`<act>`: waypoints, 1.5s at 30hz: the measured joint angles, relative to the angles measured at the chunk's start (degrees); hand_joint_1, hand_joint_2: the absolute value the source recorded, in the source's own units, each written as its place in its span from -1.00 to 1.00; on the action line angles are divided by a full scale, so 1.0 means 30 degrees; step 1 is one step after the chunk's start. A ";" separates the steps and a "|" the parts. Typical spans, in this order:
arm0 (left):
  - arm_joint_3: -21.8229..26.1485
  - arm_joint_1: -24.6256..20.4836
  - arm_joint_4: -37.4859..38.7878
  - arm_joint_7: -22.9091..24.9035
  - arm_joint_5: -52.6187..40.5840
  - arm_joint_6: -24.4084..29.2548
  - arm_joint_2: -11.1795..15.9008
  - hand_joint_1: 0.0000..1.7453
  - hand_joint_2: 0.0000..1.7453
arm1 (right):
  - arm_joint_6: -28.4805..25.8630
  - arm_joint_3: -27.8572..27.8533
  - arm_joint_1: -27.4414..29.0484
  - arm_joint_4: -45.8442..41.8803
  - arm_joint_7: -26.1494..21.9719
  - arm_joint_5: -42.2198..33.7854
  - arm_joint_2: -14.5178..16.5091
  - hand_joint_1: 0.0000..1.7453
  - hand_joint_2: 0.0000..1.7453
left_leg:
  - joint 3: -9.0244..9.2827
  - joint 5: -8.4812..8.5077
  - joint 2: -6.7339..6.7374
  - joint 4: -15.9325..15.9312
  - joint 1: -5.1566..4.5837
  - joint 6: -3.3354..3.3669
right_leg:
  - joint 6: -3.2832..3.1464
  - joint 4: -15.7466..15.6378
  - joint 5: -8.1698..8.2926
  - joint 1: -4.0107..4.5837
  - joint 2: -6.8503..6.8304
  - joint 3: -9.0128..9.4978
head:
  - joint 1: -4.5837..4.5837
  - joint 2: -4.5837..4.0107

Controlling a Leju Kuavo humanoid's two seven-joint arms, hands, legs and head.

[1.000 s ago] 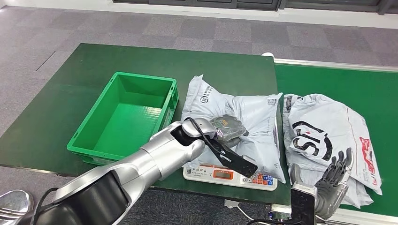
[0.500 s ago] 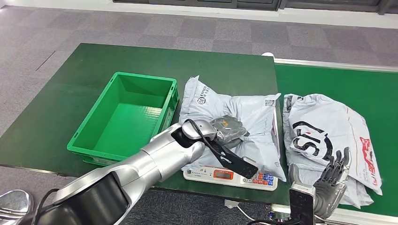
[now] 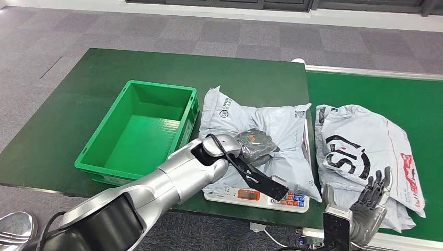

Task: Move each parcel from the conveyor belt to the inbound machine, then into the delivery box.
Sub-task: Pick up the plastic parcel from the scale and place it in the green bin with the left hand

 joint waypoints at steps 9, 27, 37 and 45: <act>0.0000 0.0060 -0.0313 -0.0095 0.0229 0.0515 -0.0005 1.00 1.00 | -0.0035 0.0003 0.0002 -0.0049 0.0044 0.0060 0.0000 -1.00 1.00 | -0.0002 0.0000 0.0001 0.0001 -0.0001 0.0000 | 0.0000 0.0000 0.0000 -0.0001 0.0001 -0.0006 | 0.0000 0.0000; 0.0004 0.0210 -0.1168 0.0105 0.1180 0.2677 -0.0011 1.00 1.00 | -0.0036 0.0000 0.0484 -0.0153 0.0015 0.0129 0.0000 -1.00 1.00 | -0.0013 0.0000 0.0004 0.0001 -0.0001 0.0000 | 0.0000 -0.0001 0.0000 -0.0001 0.0003 -0.0018 | 0.0002 0.0002; 0.0251 0.0198 -0.1630 0.0723 0.1457 0.4215 0.0036 1.00 1.00 | -0.0038 0.0000 0.0479 -0.0153 0.0058 0.0155 0.0000 -1.00 1.00 | -0.0017 0.0000 0.0003 0.0001 -0.0001 0.0000 | 0.0000 -0.0001 0.0000 -0.0001 0.0002 -0.0018 | 0.0000 0.0000; 0.0351 0.0198 -0.1629 0.0825 0.1206 0.4525 0.0038 1.00 1.00 | -0.0038 0.0000 0.0260 -0.0131 -0.0027 0.0191 0.0015 -1.00 1.00 | -0.0019 0.0000 0.0003 0.0001 -0.0001 0.0001 | 0.0000 -0.0001 0.0000 -0.0001 0.0002 -0.0019 | 0.0000 0.0000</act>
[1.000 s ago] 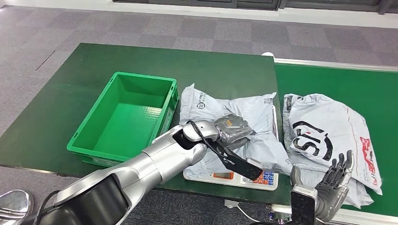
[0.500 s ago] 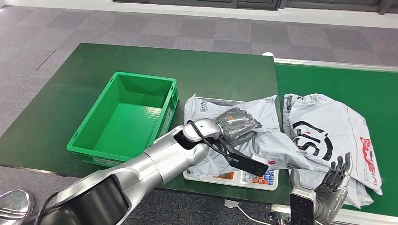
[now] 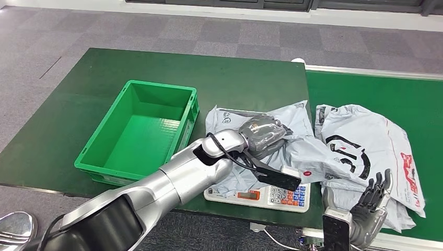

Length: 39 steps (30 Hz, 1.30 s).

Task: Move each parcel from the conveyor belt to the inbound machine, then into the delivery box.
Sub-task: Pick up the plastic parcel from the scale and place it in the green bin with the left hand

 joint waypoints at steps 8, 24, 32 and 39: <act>0.0295 0.0000 -0.0002 0.0222 -0.0011 0.0670 -0.0007 1.00 1.00 | 0.0328 -0.0080 -0.0084 -0.0011 0.0204 0.0532 0.0147 -1.00 1.00 | 0.0000 0.0000 0.0000 0.0000 0.0000 0.0000 | 0.0000 0.0000 0.0000 0.0000 0.0000 -0.0001 | 0.0000 0.0000; 0.1582 0.0004 -0.0450 0.1707 -0.0357 0.3033 0.0013 1.00 1.00 | 0.0007 -0.0291 -0.0247 0.0086 0.0024 0.0129 0.0226 -1.00 1.00 | -0.0007 0.0001 -0.0001 0.0000 0.0000 0.0000 | 0.0000 0.0000 0.0000 0.0001 -0.0001 -0.0005 | 0.0002 0.0000; 0.2262 0.0002 -0.0705 0.1832 -0.0512 0.3111 0.0146 1.00 1.00 | 0.0015 -0.0291 -0.0354 0.0138 0.0036 0.0131 0.0226 -1.00 1.00 | -0.0012 0.0001 -0.0002 0.0000 0.0000 0.0000 | 0.0000 0.0000 0.0000 0.0000 -0.0002 -0.0009 | 0.0000 0.0000; 0.2333 0.0002 -0.0820 0.1923 -0.0667 0.3213 0.0195 1.00 1.00 | 0.0018 -0.0291 -0.0388 0.0151 0.0051 0.0142 0.0226 -1.00 1.00 | -0.0018 0.0000 -0.0002 0.0000 0.0000 0.0000 | 0.0000 0.0000 0.0000 0.0000 -0.0002 -0.0010 | 0.0000 0.0000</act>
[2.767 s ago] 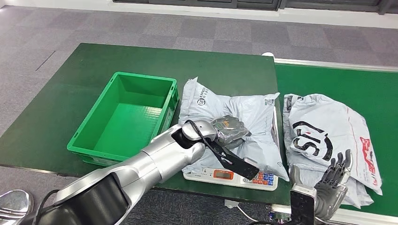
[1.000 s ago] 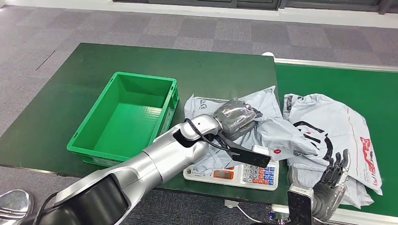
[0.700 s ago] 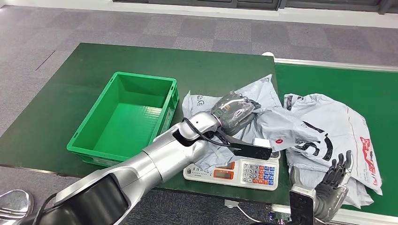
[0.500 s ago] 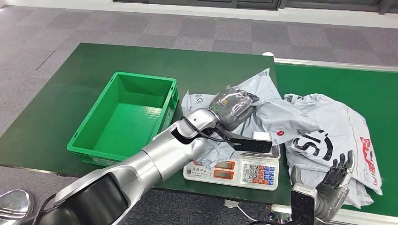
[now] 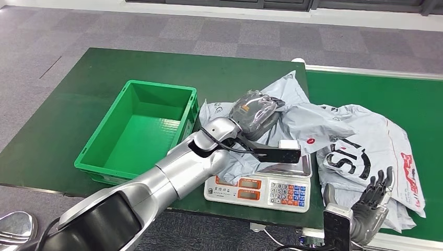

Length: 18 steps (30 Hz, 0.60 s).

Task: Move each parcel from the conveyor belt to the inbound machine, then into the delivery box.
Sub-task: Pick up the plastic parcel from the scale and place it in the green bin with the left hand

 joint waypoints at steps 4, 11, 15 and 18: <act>0.0536 0.0019 -0.0549 0.0084 -0.0394 0.0384 0.0277 1.00 1.00 | -0.0004 0.0000 -0.0036 0.0055 0.0044 0.0011 -0.0007 -1.00 1.00 | -0.0002 0.0001 0.0001 0.0000 0.0000 -0.0001 | 0.0000 0.0000 0.0000 0.0003 0.0000 -0.0001 | 0.0003 0.0000; 0.2024 0.1357 -0.4340 -0.0160 -0.0944 0.0295 0.1347 1.00 1.00 | 0.0099 0.0000 -0.0285 0.0222 0.0221 0.0190 -0.0035 -1.00 1.00 | -0.0001 0.0003 0.0001 -0.0002 0.0002 -0.0004 | -0.0002 0.0001 -0.0001 0.0007 0.0003 -0.0008 | 0.0000 0.0000; 0.2386 0.2566 -0.6913 0.0013 -0.1204 -0.0097 0.1940 1.00 1.00 | 0.0366 0.0000 -0.0269 0.0231 0.0333 0.0293 -0.0046 -1.00 1.00 | -0.0008 0.0000 0.0001 -0.0002 0.0002 -0.0003 | -0.0001 0.0001 -0.0003 0.0004 0.0003 -0.0016 | 0.0003 0.0000; 0.2714 0.3382 -0.8571 0.0102 -0.1277 -0.0313 0.2284 1.00 1.00 | 0.0632 0.0000 -0.0208 0.0226 0.0395 0.0573 -0.0051 -1.00 1.00 | -0.0013 -0.0002 0.0003 -0.0002 0.0001 -0.0001 | 0.0000 0.0001 -0.0004 0.0002 0.0004 -0.0021 | 0.0002 0.0000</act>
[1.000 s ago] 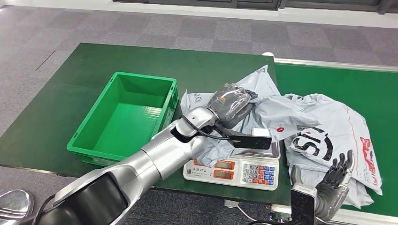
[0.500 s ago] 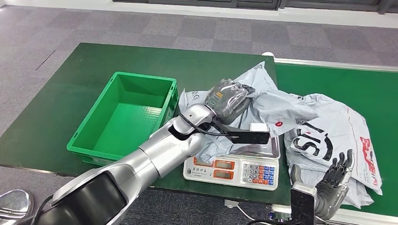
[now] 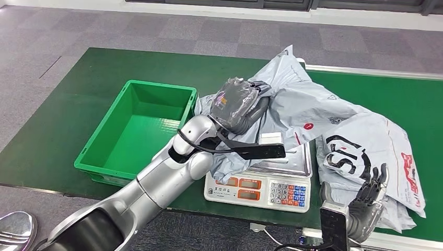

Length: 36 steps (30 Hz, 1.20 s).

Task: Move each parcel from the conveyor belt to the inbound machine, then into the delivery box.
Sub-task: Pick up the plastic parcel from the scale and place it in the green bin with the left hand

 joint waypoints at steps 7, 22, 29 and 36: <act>0.0548 0.1698 -0.3214 -0.0095 -0.0324 -0.0295 0.0483 1.00 1.00 | 0.0419 -0.0007 -0.0013 -0.0124 0.0177 0.0519 0.0033 -1.00 1.00 | 0.0000 0.0000 0.0000 0.0000 0.0000 0.0001 | 0.0000 0.0000 0.0000 0.0000 -0.0001 -0.0001 | 0.0000 0.0000; 0.1268 0.2227 -0.5055 0.0275 -0.1410 -0.0492 0.1193 1.00 1.00 | 0.0761 -0.0142 -0.0014 -0.0450 0.0317 0.0904 0.0248 -1.00 1.00 | 0.0001 0.0002 0.0000 0.0000 0.0001 -0.0001 | 0.0000 0.0000 0.0000 0.0002 -0.0001 -0.0002 | -0.0002 0.0000; 0.1528 0.2416 -0.5215 0.0612 -0.2086 -0.0106 0.1515 1.00 1.00 | 0.0843 -0.0160 -0.0020 -0.0450 0.0331 0.0900 0.0277 -1.00 1.00 | 0.0000 0.0001 0.0000 0.0000 0.0000 -0.0001 | 0.0000 0.0000 0.0000 0.0002 0.0000 -0.0001 | -0.0002 0.0000; 0.1944 0.2776 -0.5716 0.0924 -0.2679 0.0164 0.1864 1.00 1.00 | 0.0860 -0.0160 -0.0143 -0.0450 0.0375 0.1020 0.0299 -1.00 1.00 | 0.0000 0.0002 -0.0002 0.0000 0.0001 -0.0001 | 0.0000 0.0000 0.0000 0.0003 -0.0003 0.0000 | -0.0002 0.0000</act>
